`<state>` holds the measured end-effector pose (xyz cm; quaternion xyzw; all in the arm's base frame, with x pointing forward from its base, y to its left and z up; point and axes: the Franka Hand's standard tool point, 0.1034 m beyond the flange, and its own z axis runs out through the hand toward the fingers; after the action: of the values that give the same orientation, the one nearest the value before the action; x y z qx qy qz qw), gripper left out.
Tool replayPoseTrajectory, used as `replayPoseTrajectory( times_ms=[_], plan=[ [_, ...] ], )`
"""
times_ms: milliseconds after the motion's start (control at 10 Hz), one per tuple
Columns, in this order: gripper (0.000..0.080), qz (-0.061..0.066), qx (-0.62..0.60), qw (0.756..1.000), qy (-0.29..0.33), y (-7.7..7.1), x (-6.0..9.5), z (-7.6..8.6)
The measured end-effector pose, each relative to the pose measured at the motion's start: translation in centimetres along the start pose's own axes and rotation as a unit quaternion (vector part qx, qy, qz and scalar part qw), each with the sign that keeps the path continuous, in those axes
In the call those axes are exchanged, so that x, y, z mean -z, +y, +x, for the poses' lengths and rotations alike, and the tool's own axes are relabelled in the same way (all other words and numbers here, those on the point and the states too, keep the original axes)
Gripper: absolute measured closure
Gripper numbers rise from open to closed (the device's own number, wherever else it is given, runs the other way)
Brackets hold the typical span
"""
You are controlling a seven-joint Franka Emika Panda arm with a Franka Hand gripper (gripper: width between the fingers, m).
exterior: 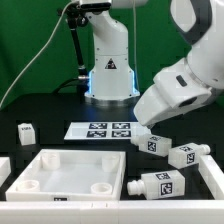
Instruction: Assemble one leg
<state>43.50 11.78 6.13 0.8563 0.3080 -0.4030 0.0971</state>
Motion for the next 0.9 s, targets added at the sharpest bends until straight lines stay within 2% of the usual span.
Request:
replayPoseTrajectory(
  times_ms=[200, 400, 500, 600, 700, 900],
  plan=[
    [0.0150, 0.009, 0.008, 0.998, -0.057, -0.2, -0.3, 0.7],
    [0.0150, 0.007, 0.005, 0.999, -0.046, 2.5, -0.9, 1.3],
    [0.0150, 0.007, 0.000, 0.999, -0.039, 3.1, -1.0, 1.5],
    [0.0150, 0.008, 0.000, 0.999, -0.039, 3.1, -1.4, 1.9],
    [0.0150, 0.007, 0.003, 1.000, -0.029, 3.0, -2.3, 2.9],
    [0.0150, 0.007, 0.004, 1.000, -0.023, 2.5, -3.2, 3.6]
  ],
)
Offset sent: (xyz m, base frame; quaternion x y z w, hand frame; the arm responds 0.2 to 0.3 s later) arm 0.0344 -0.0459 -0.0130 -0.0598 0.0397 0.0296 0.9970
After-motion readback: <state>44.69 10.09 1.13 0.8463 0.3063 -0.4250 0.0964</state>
